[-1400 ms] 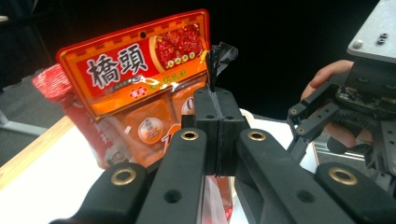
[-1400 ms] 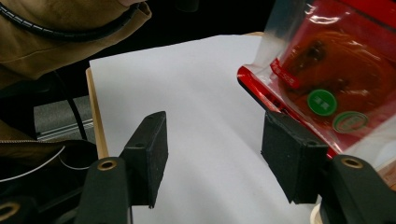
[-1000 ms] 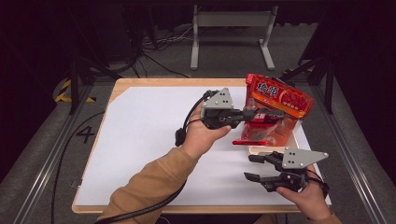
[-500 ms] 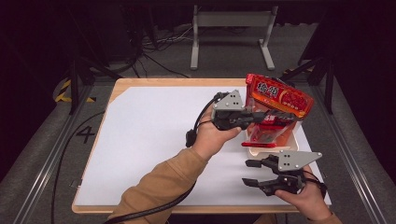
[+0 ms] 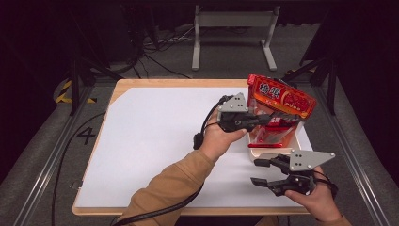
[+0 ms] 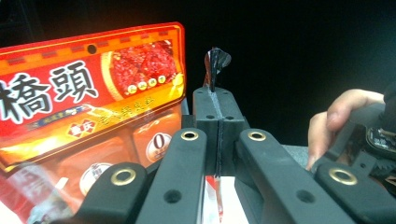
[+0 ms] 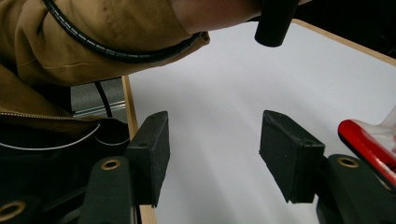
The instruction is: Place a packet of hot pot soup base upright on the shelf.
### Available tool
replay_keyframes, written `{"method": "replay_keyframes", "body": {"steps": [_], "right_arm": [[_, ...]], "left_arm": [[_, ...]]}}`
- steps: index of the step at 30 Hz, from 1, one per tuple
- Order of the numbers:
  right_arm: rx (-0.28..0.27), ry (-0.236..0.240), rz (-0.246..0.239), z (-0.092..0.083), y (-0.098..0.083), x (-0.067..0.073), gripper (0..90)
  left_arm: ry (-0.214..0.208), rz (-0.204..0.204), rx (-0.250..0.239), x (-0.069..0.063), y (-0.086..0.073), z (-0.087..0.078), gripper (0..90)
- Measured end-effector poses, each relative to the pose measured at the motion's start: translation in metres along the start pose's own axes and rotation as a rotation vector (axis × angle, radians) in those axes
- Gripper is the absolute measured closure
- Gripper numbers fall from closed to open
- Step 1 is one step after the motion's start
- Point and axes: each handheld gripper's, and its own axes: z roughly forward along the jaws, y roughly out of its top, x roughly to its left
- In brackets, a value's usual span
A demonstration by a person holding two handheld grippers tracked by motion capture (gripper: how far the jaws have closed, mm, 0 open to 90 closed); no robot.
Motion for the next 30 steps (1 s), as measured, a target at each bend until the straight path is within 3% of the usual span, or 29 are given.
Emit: {"method": "replay_keyframes", "body": {"steps": [17, 30], "right_arm": [[-0.066, 0.006, 0.015, -0.018, -0.001, 0.0, 42.6], [-0.055, 0.012, 0.013, -0.016, -0.001, 0.001, 42.5]], "left_arm": [[-0.052, 0.012, 0.004, -0.006, -0.008, 0.028, 90.0], [-0.056, -0.011, 0.049, -0.004, -0.021, 0.039, 90.0]]}}
